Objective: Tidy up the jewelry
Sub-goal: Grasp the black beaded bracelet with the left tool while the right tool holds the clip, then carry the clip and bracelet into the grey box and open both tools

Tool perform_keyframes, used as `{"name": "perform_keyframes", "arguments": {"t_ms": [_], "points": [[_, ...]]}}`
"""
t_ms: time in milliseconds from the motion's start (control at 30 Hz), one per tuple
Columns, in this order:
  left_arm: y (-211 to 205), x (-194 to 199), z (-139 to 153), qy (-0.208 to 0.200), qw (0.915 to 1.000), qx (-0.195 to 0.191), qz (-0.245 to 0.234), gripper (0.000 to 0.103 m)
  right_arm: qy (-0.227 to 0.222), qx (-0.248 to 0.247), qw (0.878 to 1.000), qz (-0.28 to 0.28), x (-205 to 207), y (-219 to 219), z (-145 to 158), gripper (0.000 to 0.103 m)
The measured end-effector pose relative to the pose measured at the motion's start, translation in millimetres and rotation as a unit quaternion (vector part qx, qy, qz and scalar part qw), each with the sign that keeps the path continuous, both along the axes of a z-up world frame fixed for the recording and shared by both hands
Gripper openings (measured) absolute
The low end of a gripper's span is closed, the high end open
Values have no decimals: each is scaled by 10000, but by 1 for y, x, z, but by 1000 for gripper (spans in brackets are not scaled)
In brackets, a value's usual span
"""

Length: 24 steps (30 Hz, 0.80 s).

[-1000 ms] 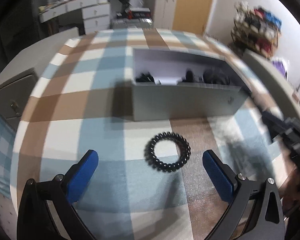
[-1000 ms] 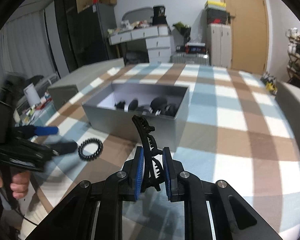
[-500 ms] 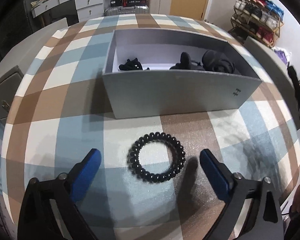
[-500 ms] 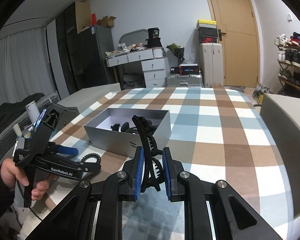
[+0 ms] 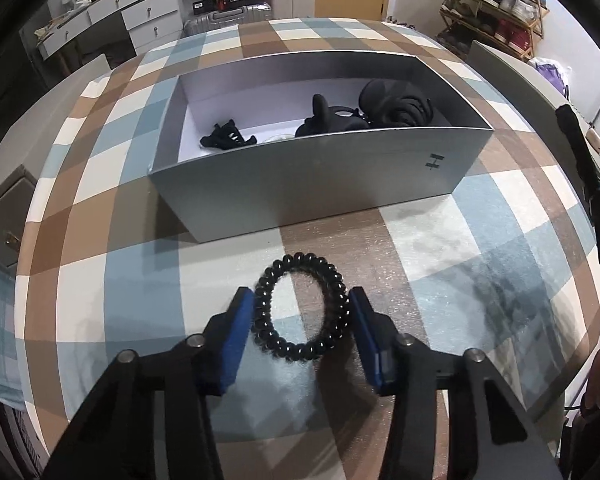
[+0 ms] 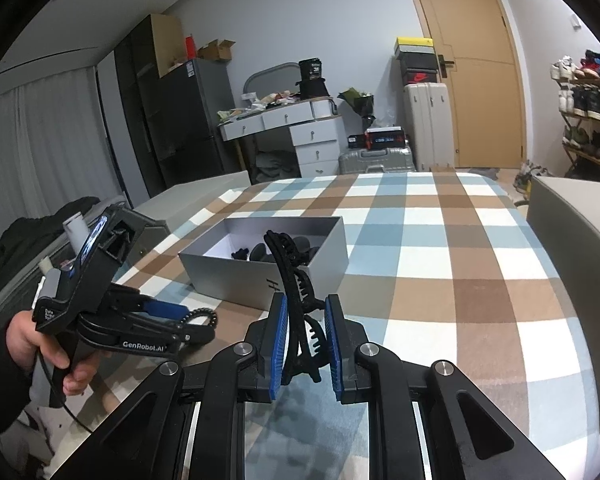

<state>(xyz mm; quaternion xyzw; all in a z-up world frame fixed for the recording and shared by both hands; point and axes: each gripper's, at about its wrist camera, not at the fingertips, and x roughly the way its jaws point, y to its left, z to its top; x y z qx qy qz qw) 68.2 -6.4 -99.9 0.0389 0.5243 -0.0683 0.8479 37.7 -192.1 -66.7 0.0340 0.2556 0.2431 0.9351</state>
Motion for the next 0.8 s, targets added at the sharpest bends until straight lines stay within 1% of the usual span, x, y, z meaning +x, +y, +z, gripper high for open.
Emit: {"name": "perform_keyframes", "arguments": {"t_ms": [100,233,400,567,800], "points": [[0,-2,0,10,10000,-59,36,35,-53,48,10000,16,-1,-1,4,18],[1,-7,1,52,9998,-204,66,34,-123,42,9999,76,-5,1,8,18],[3,-13,5,-6,9996,-235,130,34,-48,83,9999,82,-6,3,9,18],[10,-22,16,-139,9994,-284,130,34,-59,84,9998,153,-6,9,13,18],[28,-37,38,-519,9973,-404,331,34,-81,11,9992,400,-2,30,20,18]]}}
